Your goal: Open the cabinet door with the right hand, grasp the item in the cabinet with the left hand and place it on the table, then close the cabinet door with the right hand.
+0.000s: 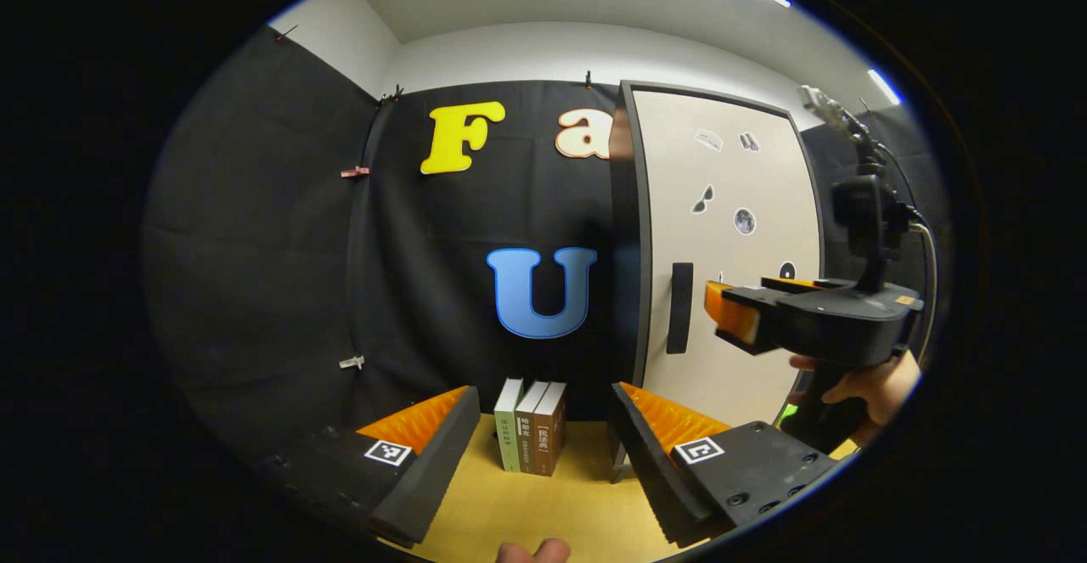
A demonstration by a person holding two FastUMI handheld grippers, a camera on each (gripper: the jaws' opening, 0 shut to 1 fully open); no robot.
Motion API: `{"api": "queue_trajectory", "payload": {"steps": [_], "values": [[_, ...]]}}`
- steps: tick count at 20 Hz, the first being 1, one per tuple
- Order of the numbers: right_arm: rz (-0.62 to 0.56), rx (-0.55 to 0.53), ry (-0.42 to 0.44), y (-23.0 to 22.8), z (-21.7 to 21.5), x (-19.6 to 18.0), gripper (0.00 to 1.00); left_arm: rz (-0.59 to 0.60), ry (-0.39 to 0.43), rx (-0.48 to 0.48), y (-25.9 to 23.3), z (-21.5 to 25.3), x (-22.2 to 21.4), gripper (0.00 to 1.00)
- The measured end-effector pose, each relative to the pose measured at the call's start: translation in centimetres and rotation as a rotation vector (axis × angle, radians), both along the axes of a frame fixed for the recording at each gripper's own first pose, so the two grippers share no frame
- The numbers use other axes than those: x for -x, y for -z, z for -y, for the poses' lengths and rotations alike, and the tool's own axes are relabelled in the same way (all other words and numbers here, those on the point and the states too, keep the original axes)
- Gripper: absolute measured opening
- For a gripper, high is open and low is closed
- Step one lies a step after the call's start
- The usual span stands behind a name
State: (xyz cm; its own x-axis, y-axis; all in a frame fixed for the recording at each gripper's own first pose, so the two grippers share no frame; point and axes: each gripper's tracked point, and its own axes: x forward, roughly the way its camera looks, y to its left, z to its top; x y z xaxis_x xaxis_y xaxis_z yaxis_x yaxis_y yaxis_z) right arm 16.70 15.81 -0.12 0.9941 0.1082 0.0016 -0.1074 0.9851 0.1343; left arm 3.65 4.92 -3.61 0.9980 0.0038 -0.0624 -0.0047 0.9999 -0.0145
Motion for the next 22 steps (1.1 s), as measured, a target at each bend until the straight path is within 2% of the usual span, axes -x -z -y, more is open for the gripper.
{"api": "queue_trajectory", "payload": {"steps": [5, 9, 11, 12, 13, 14, 15, 16, 17, 18, 19, 20, 22], "values": [[-0.039, -0.007, 0.028, 3.0, -1.7, -5.5, 0.97, -0.029, -0.020, -0.006, 1.8, -1.3, -0.8, 0.97], [-0.080, 0.010, 0.044, 5.0, -3.0, -7.6, 0.98, -0.038, -0.034, -0.006, 2.4, -2.2, -1.1, 0.97], [-0.030, 0.061, 0.093, 4.4, -2.7, -7.9, 0.94, -0.041, -0.041, -0.007, 2.5, -2.4, -1.1, 0.97], [-0.019, 0.089, 0.091, 4.3, -3.0, -7.7, 0.80, -0.040, -0.043, -0.009, 2.7, -2.5, -1.1, 0.97], [-0.008, 0.115, 0.090, 4.3, -3.4, -7.8, 0.76, -0.040, -0.046, -0.012, 2.6, -2.5, -1.0, 0.97], [-0.018, 0.123, 0.079, 4.9, -3.8, -8.0, 0.64, -0.040, -0.047, -0.013, 2.7, -2.6, -0.9, 0.97], [-0.016, 0.118, 0.076, 4.9, -3.9, -7.6, 0.47, -0.037, -0.050, -0.015, 2.6, -2.6, -0.9, 0.97], [-0.021, 0.101, 0.068, 5.1, -3.8, -7.9, 0.41, -0.033, -0.054, -0.017, 2.5, -2.6, -0.8, 0.96], [-0.030, 0.079, 0.046, 5.0, -3.7, -7.7, 0.41, -0.028, -0.056, -0.018, 2.3, -2.6, -0.7, 0.96], [-0.046, 0.048, 0.022, 4.9, -3.8, -7.5, 0.26, -0.023, -0.056, -0.019, 2.2, -2.5, -0.4, 0.96], [-0.063, 0.037, -0.004, 4.8, -3.7, -7.5, 0.24, -0.019, -0.055, -0.020, 1.9, -2.4, -0.2, 0.96], [-0.057, 0.042, -0.021, 4.8, -3.7, -7.2, 0.18, -0.013, -0.054, -0.021, 1.7, -2.1, -0.1, 0.96], [-0.059, 0.054, -0.044, 4.7, -3.6, -6.4, 0.18, -0.005, -0.054, -0.025, 1.4, -1.9, 0.4, 0.97]]}}
